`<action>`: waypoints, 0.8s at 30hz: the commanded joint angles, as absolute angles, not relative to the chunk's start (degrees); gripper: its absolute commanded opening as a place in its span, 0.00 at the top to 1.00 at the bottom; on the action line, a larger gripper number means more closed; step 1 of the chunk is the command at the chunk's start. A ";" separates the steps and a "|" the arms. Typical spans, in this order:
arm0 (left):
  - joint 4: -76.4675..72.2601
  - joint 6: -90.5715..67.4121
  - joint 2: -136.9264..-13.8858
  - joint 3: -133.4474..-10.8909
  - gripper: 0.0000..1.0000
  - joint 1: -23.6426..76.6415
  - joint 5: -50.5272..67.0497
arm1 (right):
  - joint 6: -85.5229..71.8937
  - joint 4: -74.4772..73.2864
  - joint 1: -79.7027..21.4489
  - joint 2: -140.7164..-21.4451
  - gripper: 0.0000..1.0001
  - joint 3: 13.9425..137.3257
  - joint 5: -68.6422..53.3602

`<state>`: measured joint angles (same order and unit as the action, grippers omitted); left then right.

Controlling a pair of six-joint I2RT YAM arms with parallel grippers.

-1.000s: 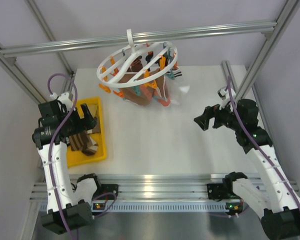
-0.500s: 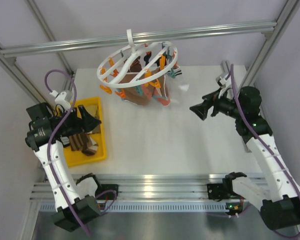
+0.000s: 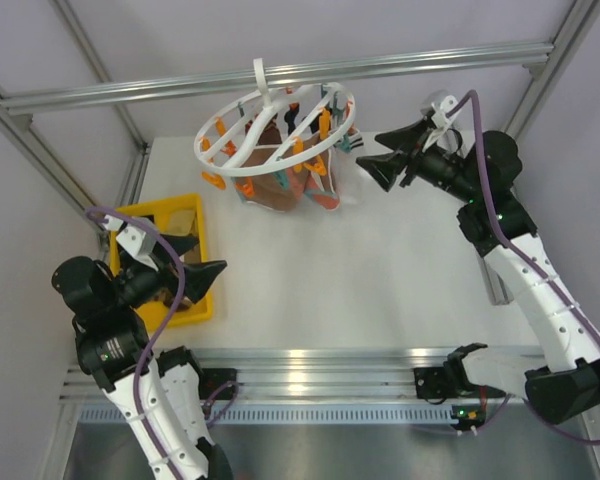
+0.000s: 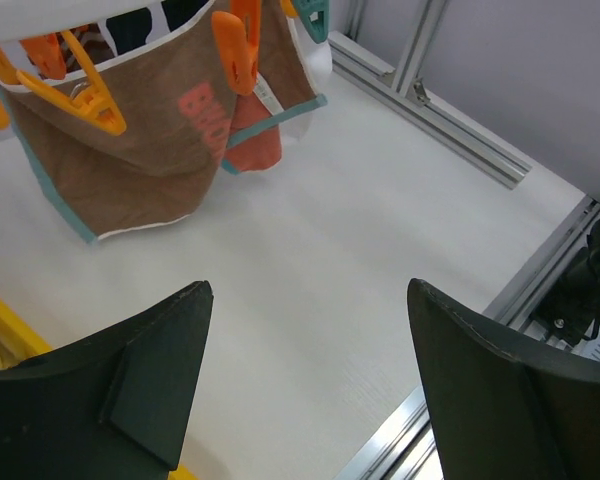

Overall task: Clip the socks to the hanger
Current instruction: Open the clamp at the hanger.

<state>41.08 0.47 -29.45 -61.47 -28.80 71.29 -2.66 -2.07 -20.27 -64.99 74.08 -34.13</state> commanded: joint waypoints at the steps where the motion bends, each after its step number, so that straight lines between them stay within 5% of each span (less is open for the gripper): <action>1: 35.42 1.04 -30.06 -60.56 0.17 -29.09 77.34 | -4.48 2.19 -22.67 -67.49 0.36 77.43 -29.63; 24: 18.02 -9.14 -32.25 -55.81 0.17 -29.09 76.91 | -1.32 5.46 -28.04 -78.57 0.52 85.08 -21.97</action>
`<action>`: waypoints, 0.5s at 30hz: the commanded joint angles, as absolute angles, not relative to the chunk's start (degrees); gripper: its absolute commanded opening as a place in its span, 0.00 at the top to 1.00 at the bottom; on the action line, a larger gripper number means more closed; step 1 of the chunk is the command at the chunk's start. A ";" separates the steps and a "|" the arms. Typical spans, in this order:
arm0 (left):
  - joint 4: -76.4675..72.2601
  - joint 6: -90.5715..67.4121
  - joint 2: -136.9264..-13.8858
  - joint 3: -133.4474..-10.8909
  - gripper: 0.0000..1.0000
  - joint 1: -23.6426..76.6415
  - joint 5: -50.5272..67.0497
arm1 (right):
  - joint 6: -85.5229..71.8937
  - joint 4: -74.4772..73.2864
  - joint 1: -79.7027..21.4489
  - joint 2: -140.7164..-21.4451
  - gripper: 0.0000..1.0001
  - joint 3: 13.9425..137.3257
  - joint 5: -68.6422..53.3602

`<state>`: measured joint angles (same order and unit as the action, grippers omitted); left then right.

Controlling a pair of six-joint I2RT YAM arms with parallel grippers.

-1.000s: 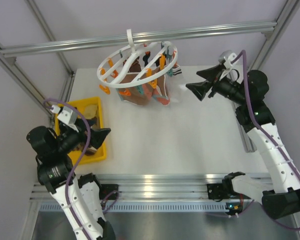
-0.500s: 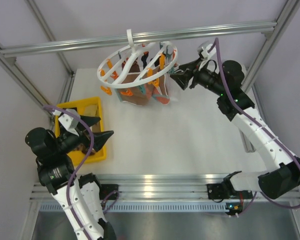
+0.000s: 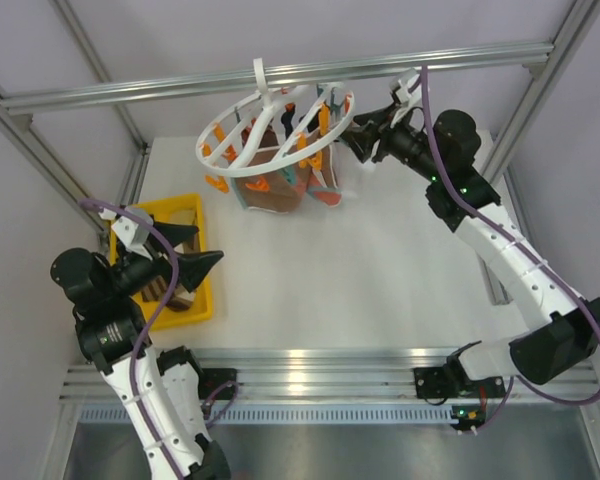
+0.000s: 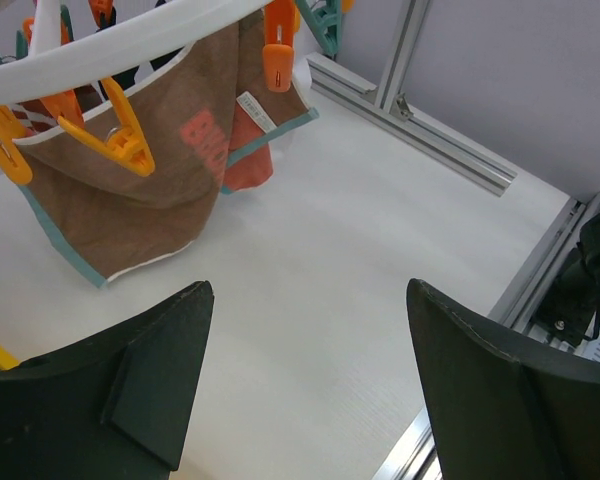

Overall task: Clip the socks to the hanger
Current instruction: Open the clamp at the hanger.

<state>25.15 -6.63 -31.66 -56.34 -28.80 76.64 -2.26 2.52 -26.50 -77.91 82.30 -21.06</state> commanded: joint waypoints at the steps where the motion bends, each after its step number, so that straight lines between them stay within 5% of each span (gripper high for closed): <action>1: 16.10 -10.53 -32.26 -55.72 0.17 -29.09 76.47 | -1.14 5.19 -28.21 -78.92 0.52 85.08 -21.97; 5: 10.21 -15.37 -33.13 -55.11 0.17 -29.09 75.59 | -0.53 4.22 -28.83 -79.19 0.58 84.81 -21.62; 12: 1.85 -23.37 -33.40 -55.28 0.17 -28.39 75.41 | -1.14 2.81 -29.18 -78.49 1.00 85.52 -21.97; 15: -1.39 -26.27 -32.79 -55.72 0.17 -27.86 75.50 | -2.89 1.59 -29.35 -77.52 1.00 85.25 -23.81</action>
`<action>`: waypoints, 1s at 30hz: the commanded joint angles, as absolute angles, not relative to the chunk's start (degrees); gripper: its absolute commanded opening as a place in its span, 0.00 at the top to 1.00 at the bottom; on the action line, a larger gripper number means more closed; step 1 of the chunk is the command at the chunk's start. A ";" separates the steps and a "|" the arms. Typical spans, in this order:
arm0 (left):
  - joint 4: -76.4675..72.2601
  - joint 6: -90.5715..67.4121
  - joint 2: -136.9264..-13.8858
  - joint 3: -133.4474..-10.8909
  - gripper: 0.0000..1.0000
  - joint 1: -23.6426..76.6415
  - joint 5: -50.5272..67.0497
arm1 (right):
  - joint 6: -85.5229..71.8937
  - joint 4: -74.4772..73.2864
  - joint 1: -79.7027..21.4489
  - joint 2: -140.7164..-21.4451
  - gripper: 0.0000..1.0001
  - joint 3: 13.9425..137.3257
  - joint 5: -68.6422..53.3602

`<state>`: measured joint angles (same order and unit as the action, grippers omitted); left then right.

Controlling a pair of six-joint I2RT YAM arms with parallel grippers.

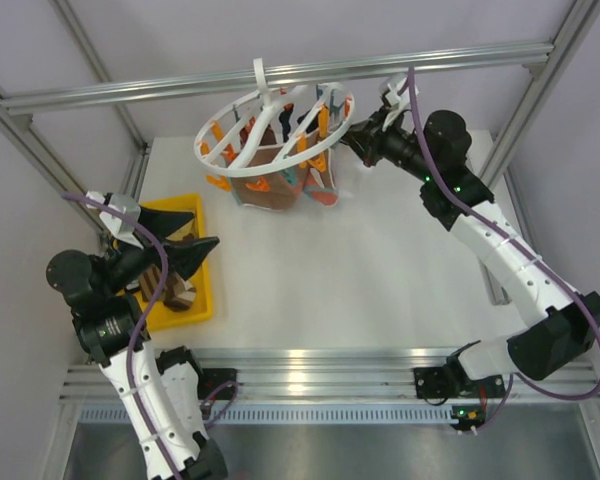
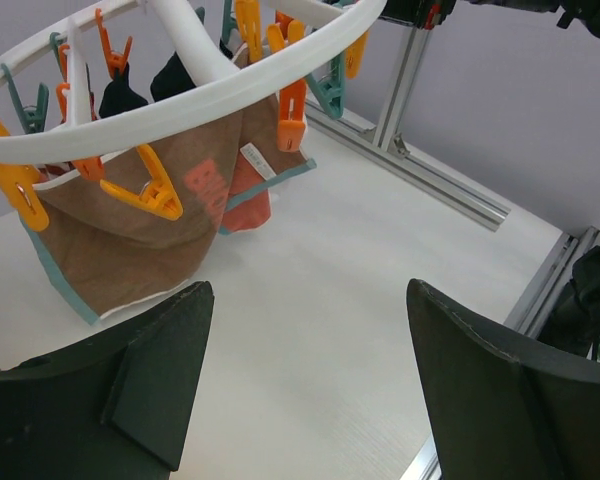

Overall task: Clip the socks to the hanger
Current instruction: Open the clamp at the hanger.

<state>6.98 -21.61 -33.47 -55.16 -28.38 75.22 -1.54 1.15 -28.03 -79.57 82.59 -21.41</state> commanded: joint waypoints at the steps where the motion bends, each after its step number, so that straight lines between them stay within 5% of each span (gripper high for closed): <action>1: -2.28 -28.19 -32.70 -55.90 0.17 -27.77 75.59 | -4.47 1.06 -29.36 -76.74 1.00 85.17 -25.30; 18: -16.87 -46.93 -45.16 -68.37 0.19 -24.44 69.44 | -15.20 -3.60 -38.49 -71.28 1.00 80.16 -28.48; 25: 10.79 -26.13 -61.95 -90.58 0.28 -5.39 53.99 | -17.05 -3.69 -39.29 -71.54 1.00 79.01 -27.16; 30: 11.08 -14.36 -59.43 -86.59 0.31 9.74 43.08 | -19.41 -5.09 -38.76 -70.84 1.00 79.37 -21.29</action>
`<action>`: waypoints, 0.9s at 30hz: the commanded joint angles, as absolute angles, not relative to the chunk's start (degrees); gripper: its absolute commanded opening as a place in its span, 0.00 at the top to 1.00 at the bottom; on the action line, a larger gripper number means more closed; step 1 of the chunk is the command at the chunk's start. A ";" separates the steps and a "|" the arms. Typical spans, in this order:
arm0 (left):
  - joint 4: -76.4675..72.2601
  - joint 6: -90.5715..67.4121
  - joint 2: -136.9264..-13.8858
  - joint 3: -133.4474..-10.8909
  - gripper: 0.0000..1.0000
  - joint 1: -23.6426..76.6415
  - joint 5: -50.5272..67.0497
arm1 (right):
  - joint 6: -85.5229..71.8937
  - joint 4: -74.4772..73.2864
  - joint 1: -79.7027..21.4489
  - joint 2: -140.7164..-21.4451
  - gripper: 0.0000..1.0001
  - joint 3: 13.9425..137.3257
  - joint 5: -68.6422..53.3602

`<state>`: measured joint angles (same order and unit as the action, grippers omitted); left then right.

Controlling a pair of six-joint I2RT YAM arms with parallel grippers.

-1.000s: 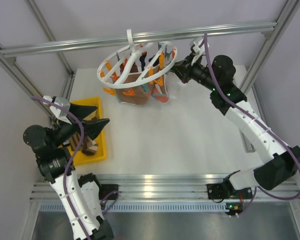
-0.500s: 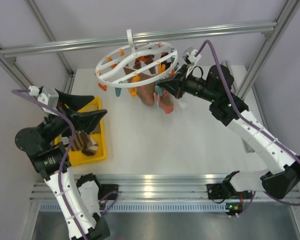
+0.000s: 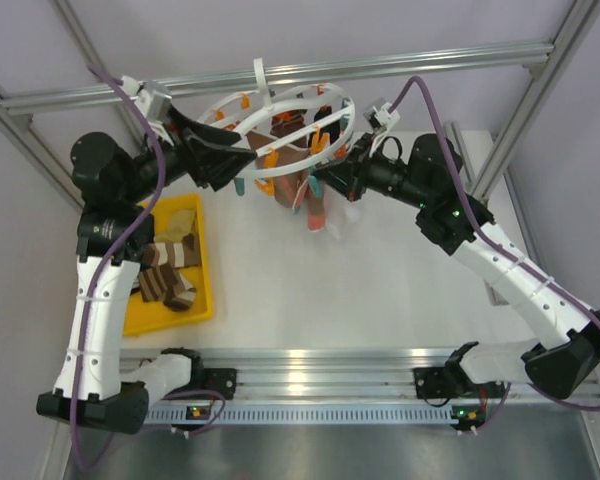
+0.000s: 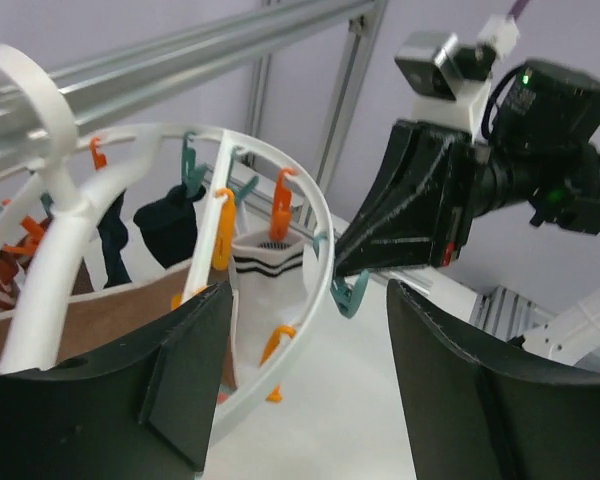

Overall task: Clip the socks to the hanger
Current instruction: Open the clamp at the hanger.

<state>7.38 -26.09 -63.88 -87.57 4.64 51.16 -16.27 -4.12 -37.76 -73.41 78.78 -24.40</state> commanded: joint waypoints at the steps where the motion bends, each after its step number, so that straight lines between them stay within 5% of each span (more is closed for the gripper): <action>1: 10.47 -12.59 -58.11 -83.09 0.32 11.15 42.02 | -20.03 -5.53 -38.50 -70.49 1.00 79.37 -19.96; 13: 7.65 -0.53 -47.54 -62.50 0.41 35.38 19.46 | -33.57 -8.51 -40.34 -69.70 1.00 79.01 -9.06; 27: 1.50 0.18 -58.18 -66.00 0.39 51.33 -8.24 | -29.45 -6.24 -42.63 -69.35 1.00 77.17 -5.98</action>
<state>7.70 0.32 -57.32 -63.22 50.74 1.54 -30.96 -6.87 -41.21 -70.98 77.87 -7.09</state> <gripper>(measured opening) 0.604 0.013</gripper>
